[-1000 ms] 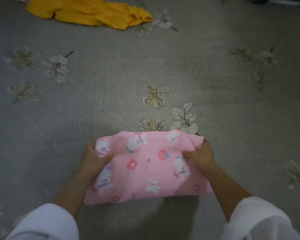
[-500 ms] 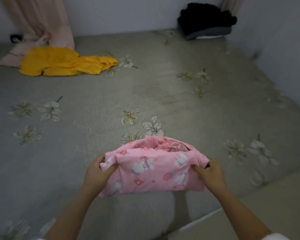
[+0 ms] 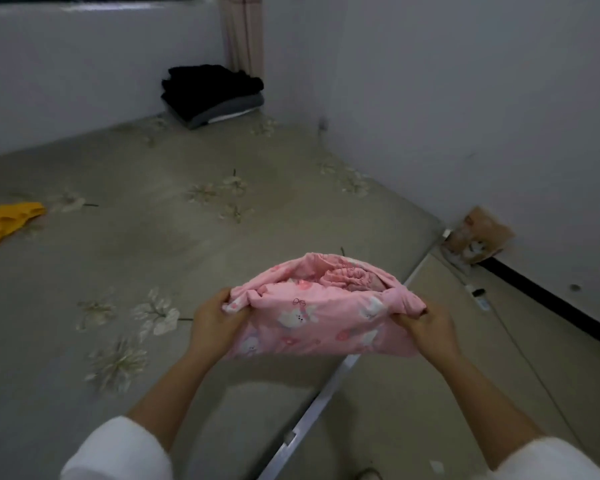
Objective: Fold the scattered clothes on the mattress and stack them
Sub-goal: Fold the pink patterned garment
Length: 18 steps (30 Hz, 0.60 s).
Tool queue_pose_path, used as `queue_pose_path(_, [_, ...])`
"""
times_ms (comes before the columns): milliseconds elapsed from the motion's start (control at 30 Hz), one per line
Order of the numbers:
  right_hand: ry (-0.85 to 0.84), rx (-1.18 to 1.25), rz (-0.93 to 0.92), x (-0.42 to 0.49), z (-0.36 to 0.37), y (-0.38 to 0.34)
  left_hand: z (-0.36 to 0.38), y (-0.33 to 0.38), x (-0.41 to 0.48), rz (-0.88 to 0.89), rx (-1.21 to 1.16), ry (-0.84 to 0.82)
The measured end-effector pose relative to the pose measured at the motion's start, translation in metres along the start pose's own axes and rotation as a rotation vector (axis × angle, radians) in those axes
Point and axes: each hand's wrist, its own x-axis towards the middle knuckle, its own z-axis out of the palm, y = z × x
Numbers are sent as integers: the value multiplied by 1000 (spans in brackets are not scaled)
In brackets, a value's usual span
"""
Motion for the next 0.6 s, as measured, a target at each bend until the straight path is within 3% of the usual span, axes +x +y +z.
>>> queue_pose_path(333, [184,69,82,104,-207,126,239,157,33,177,-42,-87])
queue_pose_path(600, [319,95,95,174,-296,180,380,225,78,210,-30,-110])
